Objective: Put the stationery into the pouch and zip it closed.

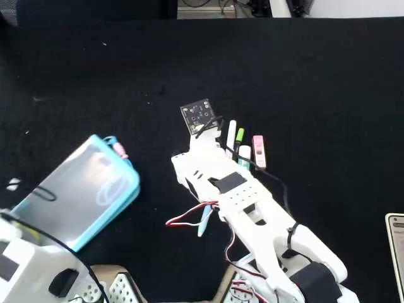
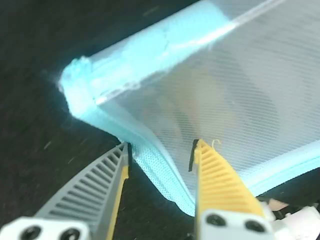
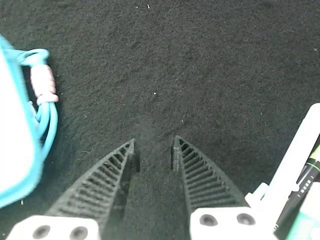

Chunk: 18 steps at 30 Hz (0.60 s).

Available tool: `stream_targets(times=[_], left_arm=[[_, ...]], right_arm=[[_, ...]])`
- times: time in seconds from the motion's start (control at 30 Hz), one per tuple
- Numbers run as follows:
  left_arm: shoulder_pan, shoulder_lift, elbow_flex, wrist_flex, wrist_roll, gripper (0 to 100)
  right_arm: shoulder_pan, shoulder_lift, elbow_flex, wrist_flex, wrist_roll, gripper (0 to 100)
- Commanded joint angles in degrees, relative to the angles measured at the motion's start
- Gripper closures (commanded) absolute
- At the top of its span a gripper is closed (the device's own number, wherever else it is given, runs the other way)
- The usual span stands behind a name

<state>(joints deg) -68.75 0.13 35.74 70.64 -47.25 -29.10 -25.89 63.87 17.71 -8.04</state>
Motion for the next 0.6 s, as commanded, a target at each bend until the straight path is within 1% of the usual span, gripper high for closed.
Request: stream_targets(times=[0.0,0.23,0.33,0.4,0.47,0.53,0.57], left_arm=[[12.1,0.1,3.1,-0.1,5.4,79],[25.1,0.0,2.8,-0.1,12.0,79],[28.7,-0.2,2.6,-0.2,14.0,79],[30.3,-1.8,3.2,-1.5,14.2,79],[32.6,-5.4,4.6,-3.4,14.2,79],[35.6,-10.0,7.1,-5.4,14.2,79],[37.5,-12.7,8.5,-6.3,14.2,79]], right_arm=[[-0.4,-1.6,-0.2,-1.3,0.6,88.2],[-0.3,-1.9,-0.2,-1.3,0.6,88.2],[2.9,-1.9,-0.7,-1.4,-0.9,88.2],[5.6,-1.6,-1.0,-2.3,-6.8,88.2],[6.8,-1.6,-0.7,-4.7,-13.0,88.2],[6.7,-1.4,-0.6,-6.8,-16.4,88.2],[6.6,-1.0,-0.1,-7.8,-16.9,88.2]])
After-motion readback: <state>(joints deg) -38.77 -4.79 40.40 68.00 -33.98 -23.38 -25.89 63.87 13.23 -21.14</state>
